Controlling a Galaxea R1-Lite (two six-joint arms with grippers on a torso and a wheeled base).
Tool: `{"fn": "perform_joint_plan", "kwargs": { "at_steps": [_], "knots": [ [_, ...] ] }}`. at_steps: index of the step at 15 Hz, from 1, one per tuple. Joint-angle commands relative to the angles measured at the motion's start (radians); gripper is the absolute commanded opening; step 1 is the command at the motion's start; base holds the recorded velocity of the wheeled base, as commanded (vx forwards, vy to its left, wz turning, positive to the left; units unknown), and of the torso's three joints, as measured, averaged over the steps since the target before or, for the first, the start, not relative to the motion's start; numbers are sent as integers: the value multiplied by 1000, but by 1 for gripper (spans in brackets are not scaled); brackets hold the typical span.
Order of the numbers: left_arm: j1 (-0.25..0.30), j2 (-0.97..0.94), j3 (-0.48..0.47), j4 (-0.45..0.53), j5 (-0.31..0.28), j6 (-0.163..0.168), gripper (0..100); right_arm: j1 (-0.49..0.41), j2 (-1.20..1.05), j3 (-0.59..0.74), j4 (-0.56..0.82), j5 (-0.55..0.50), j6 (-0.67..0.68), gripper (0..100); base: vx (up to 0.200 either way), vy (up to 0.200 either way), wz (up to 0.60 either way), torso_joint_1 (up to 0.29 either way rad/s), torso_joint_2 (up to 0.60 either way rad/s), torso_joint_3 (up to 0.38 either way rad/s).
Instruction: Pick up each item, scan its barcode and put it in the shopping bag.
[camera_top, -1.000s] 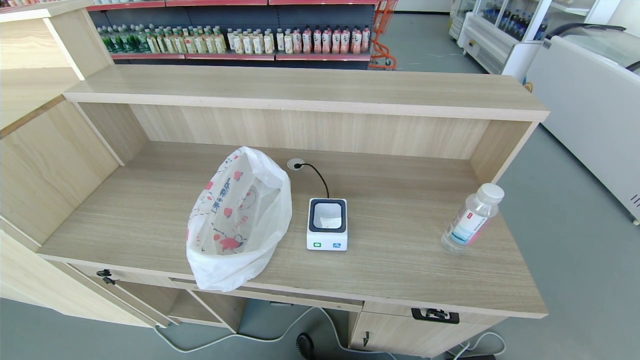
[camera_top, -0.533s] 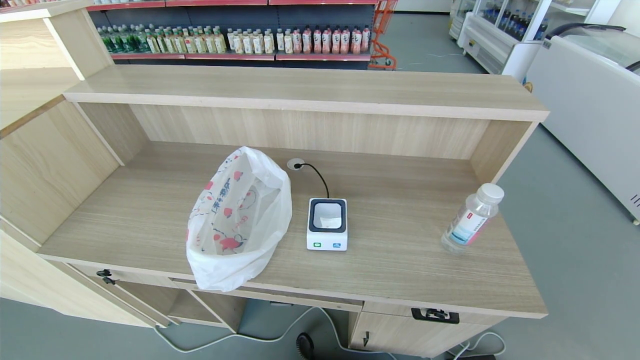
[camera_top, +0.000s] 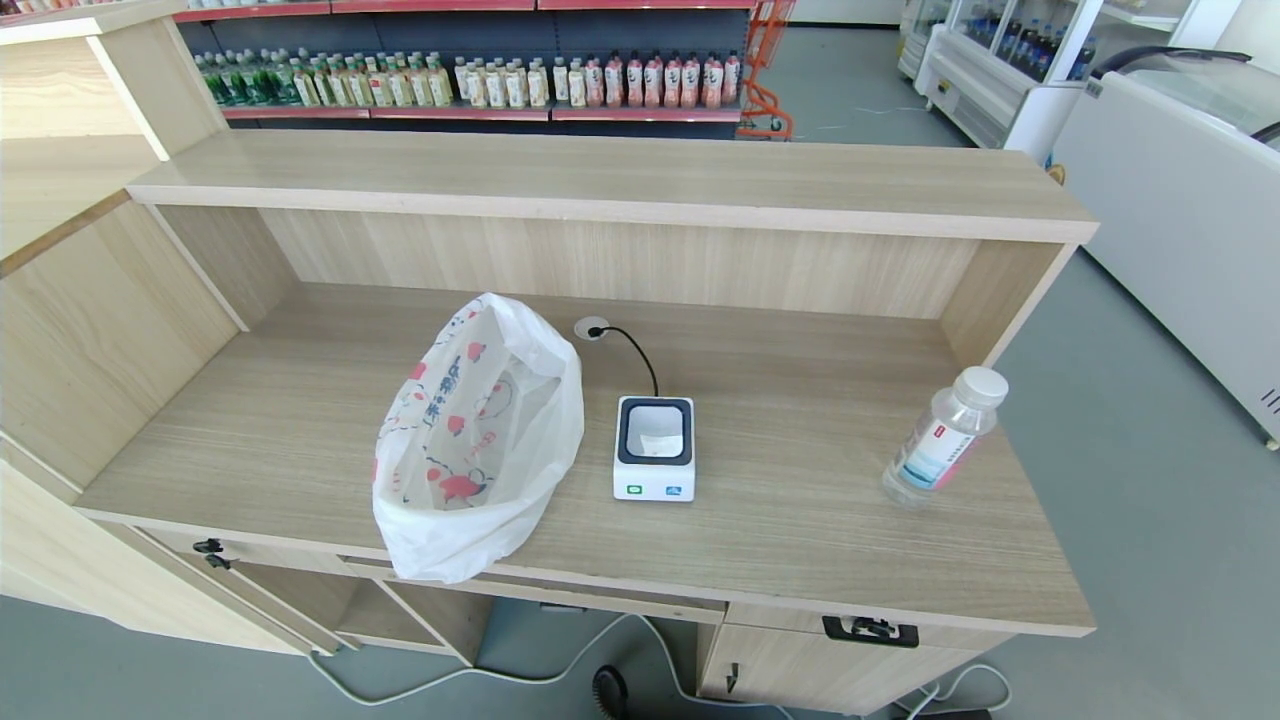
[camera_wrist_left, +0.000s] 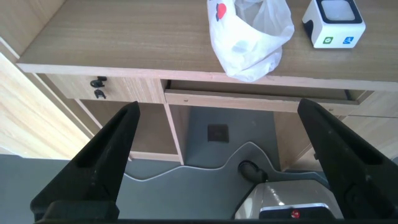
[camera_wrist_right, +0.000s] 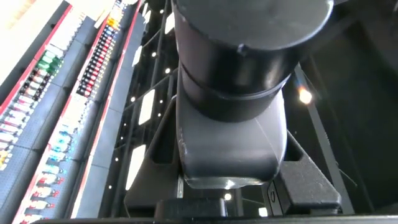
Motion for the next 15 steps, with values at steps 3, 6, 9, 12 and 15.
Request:
{"fn": "perform_joint_plan", "kwargs": {
  "at_steps": [3,6,9,12,15],
  "knots": [
    [0,0,0,0,0,0,100,-205,77,-102,-16,-292,448,0,0,0,0,0,0,0],
    [0,0,0,0,0,0,100,-381,174,-107,70,-737,1264,0,0,0,0,0,0,0],
    [0,0,0,0,0,0,100,-597,164,-124,381,-531,1494,0,0,0,0,0,0,0],
    [0,0,0,0,0,0,100,-624,171,-193,586,-383,1707,0,0,0,0,0,0,0],
    [0,0,0,0,0,0,100,-590,258,-242,541,-254,2269,0,0,0,0,0,0,0]
  ]
}}
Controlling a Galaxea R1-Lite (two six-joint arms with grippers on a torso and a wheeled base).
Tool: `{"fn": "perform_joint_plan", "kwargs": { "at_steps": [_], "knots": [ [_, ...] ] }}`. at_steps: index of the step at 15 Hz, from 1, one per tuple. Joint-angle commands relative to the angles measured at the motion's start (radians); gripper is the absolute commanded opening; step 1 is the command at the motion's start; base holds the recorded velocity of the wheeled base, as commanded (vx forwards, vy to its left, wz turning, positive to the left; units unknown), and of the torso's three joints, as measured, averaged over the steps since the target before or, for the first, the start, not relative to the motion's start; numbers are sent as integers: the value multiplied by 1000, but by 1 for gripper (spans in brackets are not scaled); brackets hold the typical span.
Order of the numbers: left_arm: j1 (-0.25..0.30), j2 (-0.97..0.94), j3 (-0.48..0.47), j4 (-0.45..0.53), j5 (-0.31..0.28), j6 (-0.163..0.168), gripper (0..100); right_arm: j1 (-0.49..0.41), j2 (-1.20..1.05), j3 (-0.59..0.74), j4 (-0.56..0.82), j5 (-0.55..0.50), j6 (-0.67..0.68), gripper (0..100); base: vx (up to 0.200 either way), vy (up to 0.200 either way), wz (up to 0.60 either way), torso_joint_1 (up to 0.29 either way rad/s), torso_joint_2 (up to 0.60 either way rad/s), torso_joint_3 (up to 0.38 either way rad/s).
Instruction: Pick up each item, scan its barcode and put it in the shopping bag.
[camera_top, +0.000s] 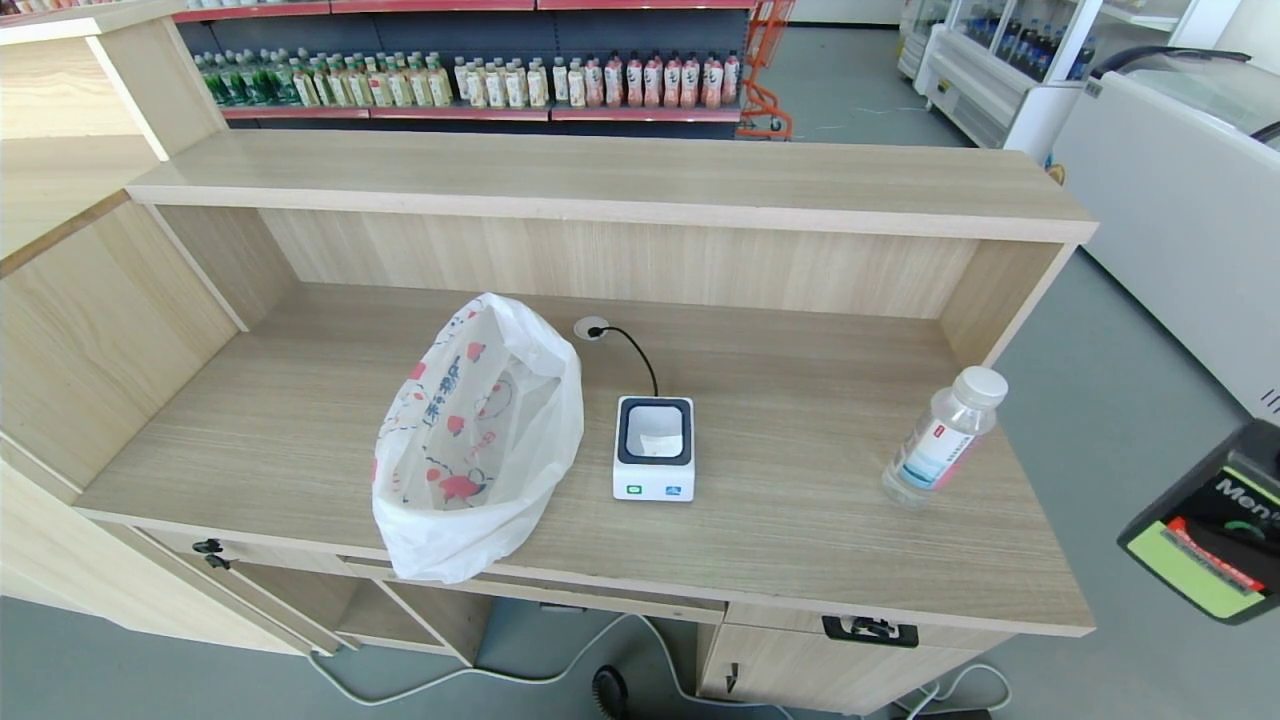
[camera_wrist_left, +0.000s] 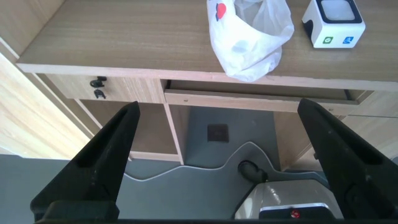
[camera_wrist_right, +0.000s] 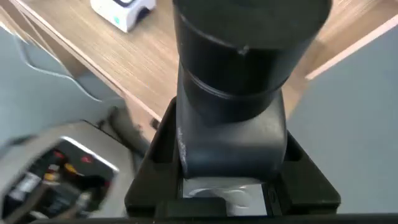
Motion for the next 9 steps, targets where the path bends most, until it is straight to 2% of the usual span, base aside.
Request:
{"fn": "perform_joint_plan", "kwargs": {
  "at_steps": [1,3,5,7,9],
  "knots": [
    [0,0,0,0,0,-2,100,39,102,-74,-90,94,372,0,0,0,0,0,0,0],
    [0,0,0,0,0,0,100,39,171,-72,-269,116,714,0,0,0,0,0,0,0],
    [0,0,0,0,0,0,100,39,238,-55,-409,127,958,0,0,0,0,0,0,0],
    [0,0,0,0,0,0,100,39,301,26,-573,148,1062,0,0,0,0,0,0,0],
    [0,0,0,0,0,0,100,41,338,112,-684,185,1067,0,0,0,0,0,0,0]
  ]
}}
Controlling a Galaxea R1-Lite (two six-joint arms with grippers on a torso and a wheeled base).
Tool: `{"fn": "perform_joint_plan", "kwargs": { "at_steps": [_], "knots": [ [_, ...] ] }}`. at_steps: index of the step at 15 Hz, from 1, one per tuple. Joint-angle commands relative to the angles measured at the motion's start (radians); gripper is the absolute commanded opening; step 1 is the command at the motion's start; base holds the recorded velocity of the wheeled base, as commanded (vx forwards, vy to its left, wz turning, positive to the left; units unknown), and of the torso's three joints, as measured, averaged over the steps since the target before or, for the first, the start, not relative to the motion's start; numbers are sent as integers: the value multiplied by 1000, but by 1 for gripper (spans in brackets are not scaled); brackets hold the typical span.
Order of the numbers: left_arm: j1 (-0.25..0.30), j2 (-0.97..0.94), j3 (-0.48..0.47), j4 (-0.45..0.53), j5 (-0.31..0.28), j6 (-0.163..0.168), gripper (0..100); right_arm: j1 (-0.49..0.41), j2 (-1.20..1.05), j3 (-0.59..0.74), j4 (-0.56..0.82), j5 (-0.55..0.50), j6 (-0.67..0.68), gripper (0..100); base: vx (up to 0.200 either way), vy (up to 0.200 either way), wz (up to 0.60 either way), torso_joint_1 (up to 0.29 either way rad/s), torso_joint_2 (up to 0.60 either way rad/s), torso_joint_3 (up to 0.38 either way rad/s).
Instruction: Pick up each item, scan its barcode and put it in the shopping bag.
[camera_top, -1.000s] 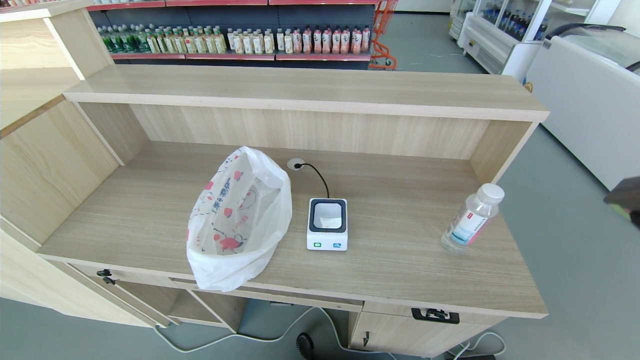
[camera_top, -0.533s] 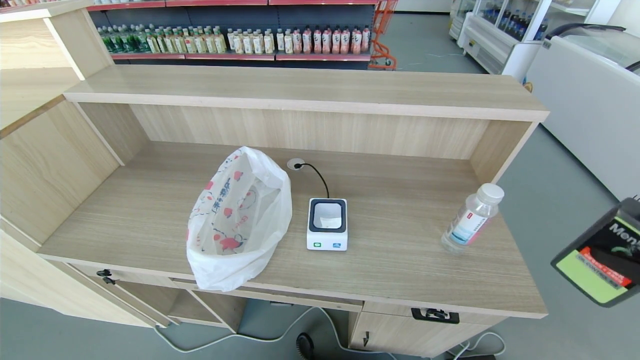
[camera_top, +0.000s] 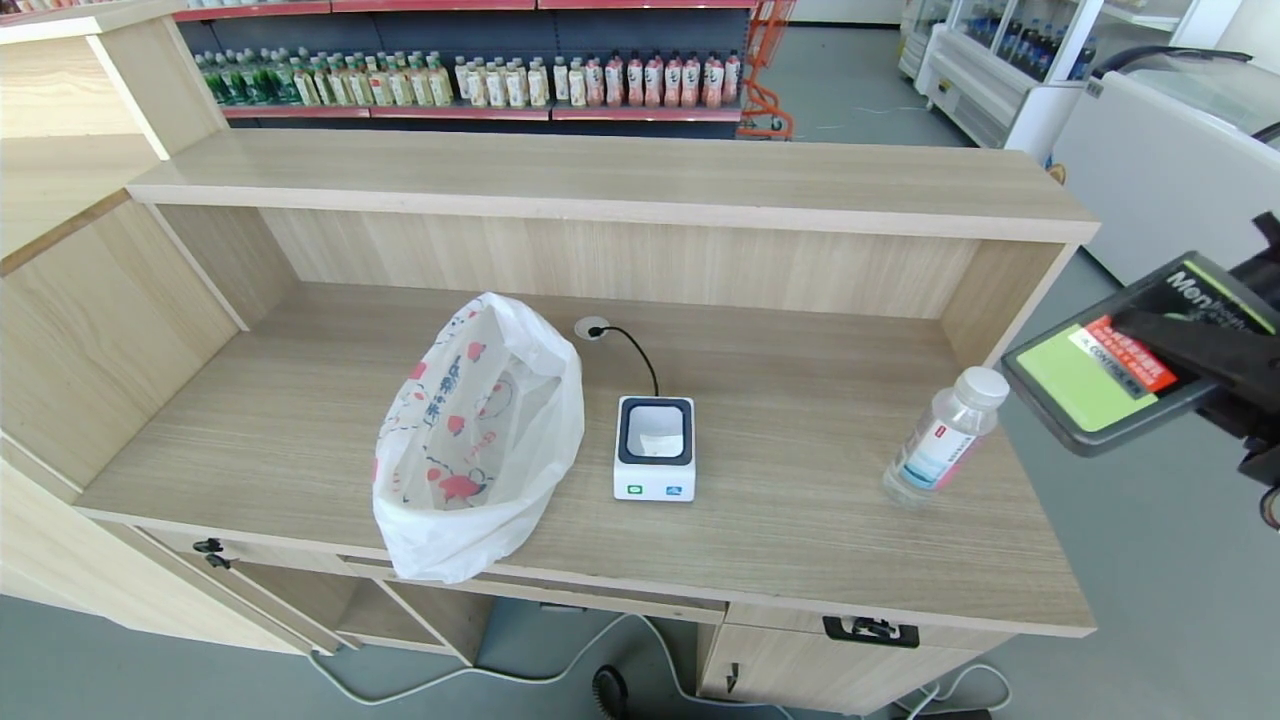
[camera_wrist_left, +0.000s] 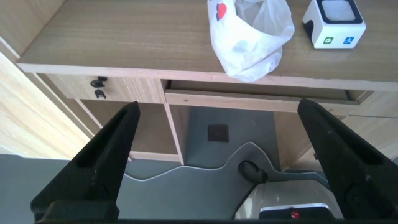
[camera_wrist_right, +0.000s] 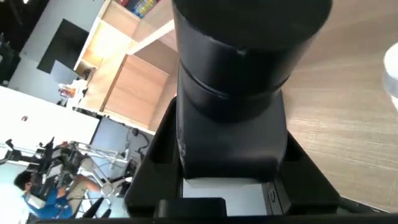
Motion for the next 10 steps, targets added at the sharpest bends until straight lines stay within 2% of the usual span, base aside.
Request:
{"fn": "perform_joint_plan", "kwargs": {
  "at_steps": [1,10],
  "knots": [
    [0,0,0,0,0,0,100,4,87,80,-47,19,7,0,0,0,0,0,0,0],
    [0,0,0,0,0,0,100,5,190,30,-90,21,1,0,0,0,0,0,0,0]
  ]
}}
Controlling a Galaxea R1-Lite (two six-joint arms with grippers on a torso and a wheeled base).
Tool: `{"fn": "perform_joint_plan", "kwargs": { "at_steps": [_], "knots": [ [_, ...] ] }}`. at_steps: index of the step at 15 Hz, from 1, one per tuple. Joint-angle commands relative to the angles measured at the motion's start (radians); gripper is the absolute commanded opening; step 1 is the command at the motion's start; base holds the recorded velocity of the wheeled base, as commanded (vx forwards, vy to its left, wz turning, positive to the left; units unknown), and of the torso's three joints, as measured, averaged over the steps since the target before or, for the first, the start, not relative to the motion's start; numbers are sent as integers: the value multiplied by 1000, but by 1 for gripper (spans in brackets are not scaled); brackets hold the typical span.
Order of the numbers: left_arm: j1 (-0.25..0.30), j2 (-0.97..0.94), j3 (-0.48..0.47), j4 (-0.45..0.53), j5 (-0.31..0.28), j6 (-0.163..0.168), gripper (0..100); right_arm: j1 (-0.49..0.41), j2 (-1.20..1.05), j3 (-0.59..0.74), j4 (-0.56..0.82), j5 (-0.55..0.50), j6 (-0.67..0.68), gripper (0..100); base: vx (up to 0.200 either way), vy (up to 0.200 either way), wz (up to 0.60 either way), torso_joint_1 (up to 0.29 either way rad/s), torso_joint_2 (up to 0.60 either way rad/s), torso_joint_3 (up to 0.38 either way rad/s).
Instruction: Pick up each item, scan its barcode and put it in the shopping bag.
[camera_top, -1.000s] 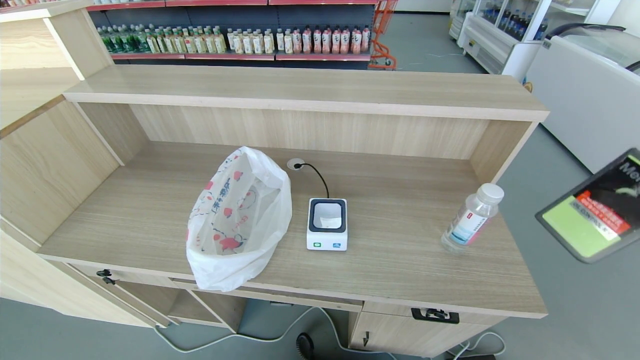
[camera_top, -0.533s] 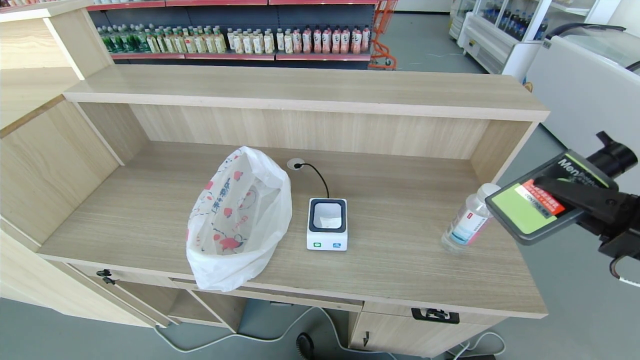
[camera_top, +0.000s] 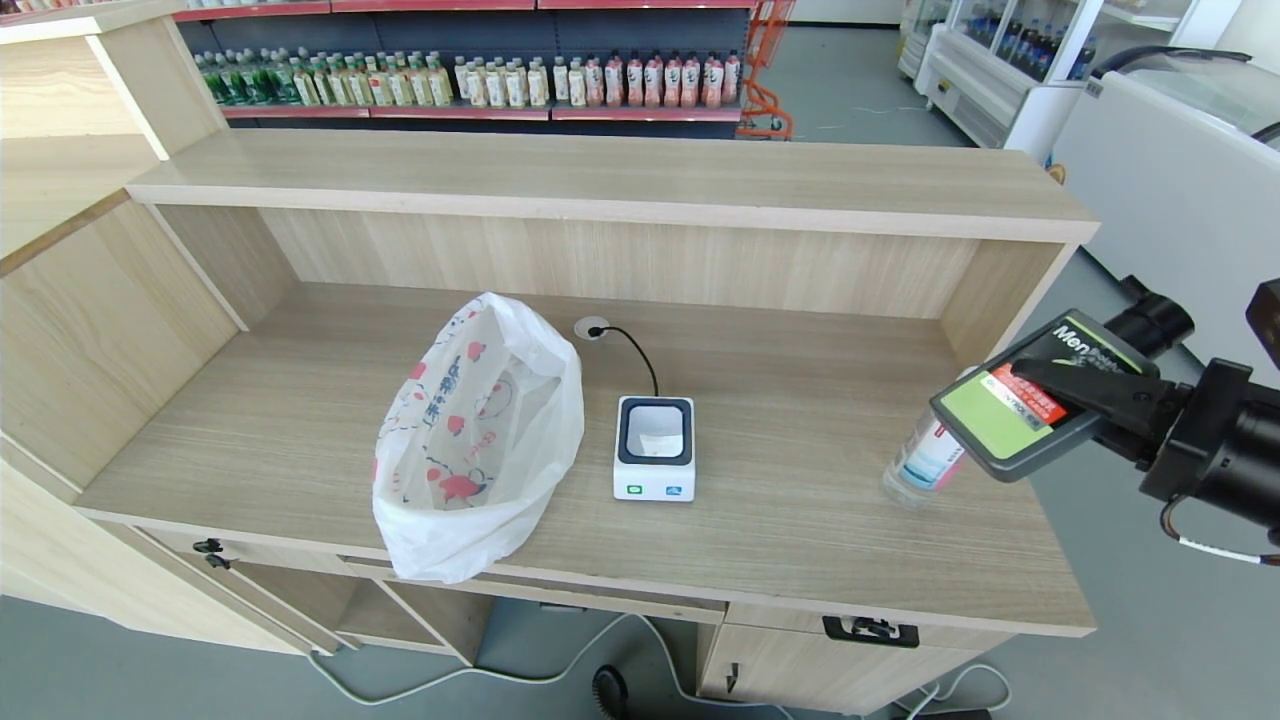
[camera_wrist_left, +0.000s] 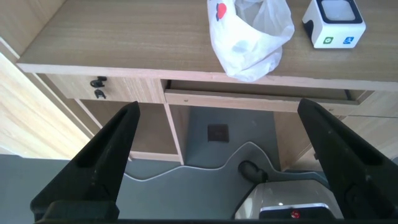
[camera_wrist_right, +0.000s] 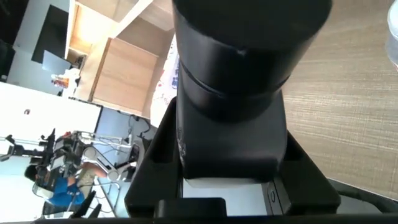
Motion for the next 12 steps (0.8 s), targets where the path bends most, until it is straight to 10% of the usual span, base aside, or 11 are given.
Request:
{"fn": "perform_joint_plan", "kwargs": {
  "at_steps": [1,12],
  "knots": [
    [0,0,0,0,0,0,100,0,18,-4,-2,1,-1,0,0,0,0,0,0,0],
    [0,0,0,0,0,3,100,26,82,-44,-34,-34,-50,0,0,182,0,3,2,3]
  ]
}}
